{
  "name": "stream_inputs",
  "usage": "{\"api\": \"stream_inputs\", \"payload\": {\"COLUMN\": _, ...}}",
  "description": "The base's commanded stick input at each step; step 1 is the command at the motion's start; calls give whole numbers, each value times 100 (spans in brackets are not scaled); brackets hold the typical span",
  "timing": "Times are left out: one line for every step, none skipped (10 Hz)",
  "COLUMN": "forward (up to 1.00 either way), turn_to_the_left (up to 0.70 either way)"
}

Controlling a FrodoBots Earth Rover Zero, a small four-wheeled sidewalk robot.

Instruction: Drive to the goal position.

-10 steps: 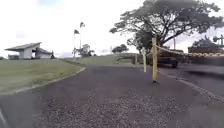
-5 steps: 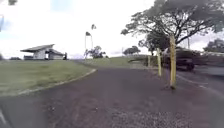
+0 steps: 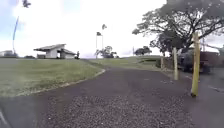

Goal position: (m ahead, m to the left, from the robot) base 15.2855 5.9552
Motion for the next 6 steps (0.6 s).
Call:
{"api": "stream_inputs", "payload": {"forward": 70, "turn_to_the_left": 0}}
{"api": "stream_inputs", "payload": {"forward": 70, "turn_to_the_left": 0}}
{"api": "stream_inputs", "payload": {"forward": 70, "turn_to_the_left": 0}}
{"api": "stream_inputs", "payload": {"forward": 70, "turn_to_the_left": 0}}
{"api": "stream_inputs", "payload": {"forward": 70, "turn_to_the_left": 0}}
{"api": "stream_inputs", "payload": {"forward": 70, "turn_to_the_left": 0}}
